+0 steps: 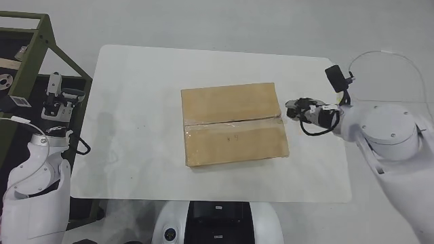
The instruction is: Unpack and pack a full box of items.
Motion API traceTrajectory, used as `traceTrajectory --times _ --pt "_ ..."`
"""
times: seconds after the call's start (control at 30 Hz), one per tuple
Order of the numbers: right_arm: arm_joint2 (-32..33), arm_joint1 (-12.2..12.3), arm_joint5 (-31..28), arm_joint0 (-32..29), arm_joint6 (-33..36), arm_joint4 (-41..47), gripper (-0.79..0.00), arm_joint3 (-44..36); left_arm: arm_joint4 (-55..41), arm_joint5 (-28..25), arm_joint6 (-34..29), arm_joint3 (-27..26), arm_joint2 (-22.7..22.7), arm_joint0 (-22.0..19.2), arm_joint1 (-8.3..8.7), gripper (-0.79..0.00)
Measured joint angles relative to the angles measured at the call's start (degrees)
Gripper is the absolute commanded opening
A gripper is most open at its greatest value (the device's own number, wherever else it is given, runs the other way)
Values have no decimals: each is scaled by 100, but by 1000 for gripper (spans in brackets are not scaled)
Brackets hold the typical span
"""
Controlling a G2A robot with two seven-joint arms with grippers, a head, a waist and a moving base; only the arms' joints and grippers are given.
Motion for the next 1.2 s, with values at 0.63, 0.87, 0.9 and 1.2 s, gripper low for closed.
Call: traceTrajectory --times 0.63,0.87,0.9,1.2 --pt "-1758 -445 -561 1142 -244 669 -785 337 0 0 0 0 0 0 0 0" --pt "-1986 -548 -701 1032 -469 973 -785 698 0 0 0 0 0 0 0 0" --pt "-1986 -557 -748 1001 -490 1022 -785 770 0 0 0 0 0 0 0 0" --pt "-1913 -540 -935 837 -367 1013 -785 1164 0 0 0 0 0 0 0 0"
